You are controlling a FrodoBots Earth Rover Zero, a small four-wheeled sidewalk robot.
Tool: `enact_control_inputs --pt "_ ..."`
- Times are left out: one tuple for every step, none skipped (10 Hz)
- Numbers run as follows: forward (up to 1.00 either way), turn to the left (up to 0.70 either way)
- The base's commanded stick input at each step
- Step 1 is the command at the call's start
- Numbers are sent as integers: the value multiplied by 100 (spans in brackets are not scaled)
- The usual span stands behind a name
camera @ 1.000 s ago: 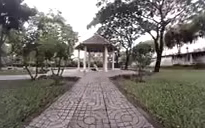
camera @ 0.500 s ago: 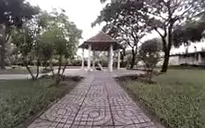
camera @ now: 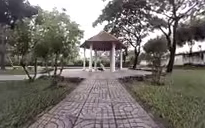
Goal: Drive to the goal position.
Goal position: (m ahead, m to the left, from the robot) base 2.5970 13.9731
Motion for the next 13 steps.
enact_control_inputs --pt "70 0" --pt "70 0" --pt "70 0" --pt "70 0" --pt "70 0" --pt "70 0" --pt "70 0" --pt "70 0" --pt "70 0" --pt "70 0" --pt "70 0" --pt "70 0" --pt "70 0"
